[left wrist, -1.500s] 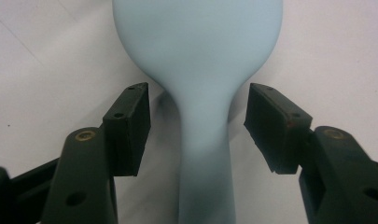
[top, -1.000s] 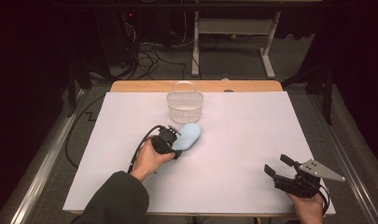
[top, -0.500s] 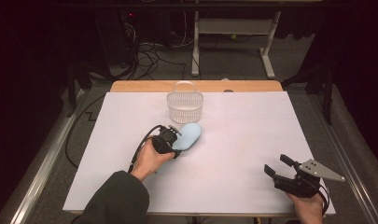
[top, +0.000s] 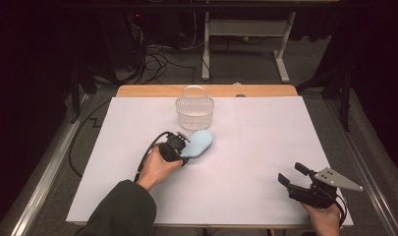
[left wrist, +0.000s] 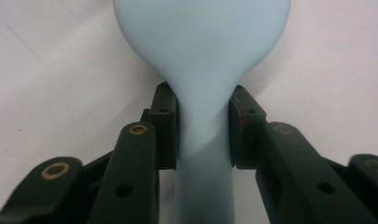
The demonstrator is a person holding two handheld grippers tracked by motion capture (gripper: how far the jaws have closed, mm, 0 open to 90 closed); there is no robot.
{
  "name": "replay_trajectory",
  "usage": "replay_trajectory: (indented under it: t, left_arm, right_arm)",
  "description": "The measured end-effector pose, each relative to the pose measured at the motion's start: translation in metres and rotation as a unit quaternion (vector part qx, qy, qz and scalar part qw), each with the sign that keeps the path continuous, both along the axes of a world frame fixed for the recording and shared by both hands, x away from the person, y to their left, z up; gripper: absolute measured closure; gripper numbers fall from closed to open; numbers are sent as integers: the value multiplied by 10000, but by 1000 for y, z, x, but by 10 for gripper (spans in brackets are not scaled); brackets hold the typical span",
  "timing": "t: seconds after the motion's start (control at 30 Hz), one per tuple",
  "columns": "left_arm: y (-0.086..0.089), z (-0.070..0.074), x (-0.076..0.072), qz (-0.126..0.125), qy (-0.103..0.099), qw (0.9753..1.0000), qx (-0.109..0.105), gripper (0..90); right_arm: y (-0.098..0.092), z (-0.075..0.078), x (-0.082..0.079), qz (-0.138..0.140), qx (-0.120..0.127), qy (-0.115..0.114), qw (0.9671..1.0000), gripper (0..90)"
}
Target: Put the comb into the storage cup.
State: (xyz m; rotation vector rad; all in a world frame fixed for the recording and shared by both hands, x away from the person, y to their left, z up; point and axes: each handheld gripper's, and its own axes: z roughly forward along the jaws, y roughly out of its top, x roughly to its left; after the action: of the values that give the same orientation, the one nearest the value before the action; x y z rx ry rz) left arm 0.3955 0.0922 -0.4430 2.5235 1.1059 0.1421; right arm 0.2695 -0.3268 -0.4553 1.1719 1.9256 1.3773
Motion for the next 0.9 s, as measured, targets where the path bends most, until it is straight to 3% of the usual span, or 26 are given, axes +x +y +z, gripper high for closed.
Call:
replay_trajectory:
  t: [0.63,0.9]
  left_arm:
    - [2,1,-1,-101,-101,9998,-107,693]
    - [4,5,-3,-112,-162,9995,-247,693]
  right_arm:
    - [0,0,0,0,8,1,10000,234]
    - [0,0,0,1,11,-5,10000,234]
